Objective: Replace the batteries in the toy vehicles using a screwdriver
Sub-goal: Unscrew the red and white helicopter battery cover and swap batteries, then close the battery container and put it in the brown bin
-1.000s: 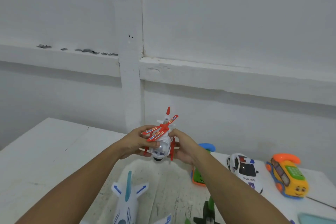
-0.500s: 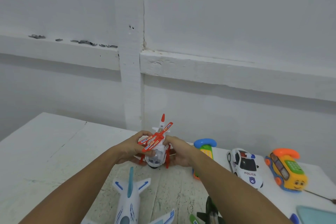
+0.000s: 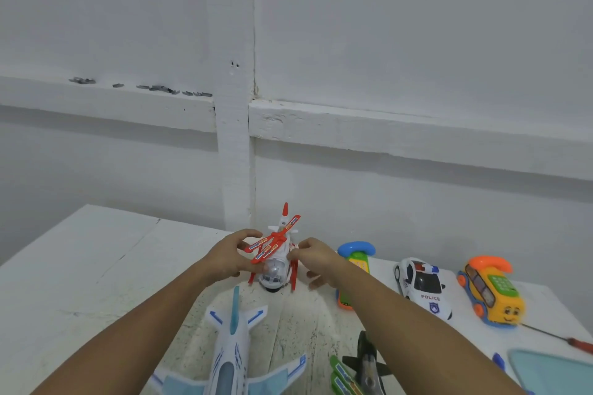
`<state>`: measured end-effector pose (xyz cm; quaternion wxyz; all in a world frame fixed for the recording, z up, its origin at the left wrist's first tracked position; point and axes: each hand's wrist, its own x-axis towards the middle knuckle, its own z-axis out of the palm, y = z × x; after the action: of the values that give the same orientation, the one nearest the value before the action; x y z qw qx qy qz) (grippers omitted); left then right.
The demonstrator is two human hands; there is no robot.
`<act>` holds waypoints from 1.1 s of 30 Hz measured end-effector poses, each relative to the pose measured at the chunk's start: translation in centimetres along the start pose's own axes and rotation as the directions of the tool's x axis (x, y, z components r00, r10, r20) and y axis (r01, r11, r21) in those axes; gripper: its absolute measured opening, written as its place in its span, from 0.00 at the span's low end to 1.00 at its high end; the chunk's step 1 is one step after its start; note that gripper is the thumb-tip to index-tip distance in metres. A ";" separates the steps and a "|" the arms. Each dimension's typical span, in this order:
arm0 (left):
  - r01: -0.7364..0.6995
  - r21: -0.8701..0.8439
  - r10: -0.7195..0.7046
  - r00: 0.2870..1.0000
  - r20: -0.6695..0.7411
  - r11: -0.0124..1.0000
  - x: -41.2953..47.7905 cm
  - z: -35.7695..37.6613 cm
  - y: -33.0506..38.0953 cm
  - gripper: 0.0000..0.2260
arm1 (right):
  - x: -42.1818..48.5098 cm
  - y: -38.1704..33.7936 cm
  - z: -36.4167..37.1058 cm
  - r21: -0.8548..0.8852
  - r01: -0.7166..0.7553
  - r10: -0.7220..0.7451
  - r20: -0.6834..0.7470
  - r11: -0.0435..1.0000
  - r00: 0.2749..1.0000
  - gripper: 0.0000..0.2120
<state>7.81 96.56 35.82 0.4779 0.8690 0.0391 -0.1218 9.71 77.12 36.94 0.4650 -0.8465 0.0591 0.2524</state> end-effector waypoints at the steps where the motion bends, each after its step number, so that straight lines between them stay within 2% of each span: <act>1: -0.009 0.022 0.010 1.000 -0.023 1.000 -0.4 0.0 0.1 0.32 | -0.3 0.0 -0.2 -0.019 0.023 -0.024 -0.011 1.000 1.000 0.19; 7: -0.059 0.075 0.065 0.995 -0.079 0.995 -3.2 0.0 1.5 0.35 | -2.7 0.6 -2.0 -0.057 0.163 -0.165 -0.021 0.985 0.986 0.14; 13: -0.127 0.269 0.180 0.967 -0.180 0.955 -5.7 1.1 4.8 0.36 | -4.6 1.8 -5.0 -0.005 0.294 -0.294 -0.050 0.956 0.955 0.12; 15: -0.167 0.276 0.226 0.954 -0.197 0.947 -6.1 2.1 6.2 0.35 | -5.5 2.7 -6.5 0.019 0.334 -0.332 -0.064 0.943 0.941 0.11; 20: -0.297 0.133 0.314 0.941 -0.129 0.945 -6.7 7.9 11.1 0.29 | -8.2 6.7 -12.0 0.039 0.387 -0.379 -0.133 0.921 0.916 0.08; 24: -0.367 0.108 0.375 0.925 -0.063 0.924 -6.5 15.1 15.9 0.24 | -10.8 11.7 -18.1 0.015 0.403 -0.392 -0.198 0.915 0.898 0.08; 29: -0.378 0.136 0.370 0.925 0.082 0.916 -6.3 25.1 21.4 0.19 | -13.5 20.3 -27.1 -0.109 0.335 -0.351 -0.239 0.936 0.905 0.06; 33: -0.379 0.209 0.347 0.922 0.173 0.902 -7.0 32.1 24.7 0.18 | -14.4 27.2 -33.3 -0.274 0.242 -0.321 -0.293 0.931 0.901 0.04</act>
<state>-0.05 56.55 41.35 0.3858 0.9022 -0.1701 -0.0912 0.53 32.76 37.93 0.3781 -0.9247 -0.0166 0.0405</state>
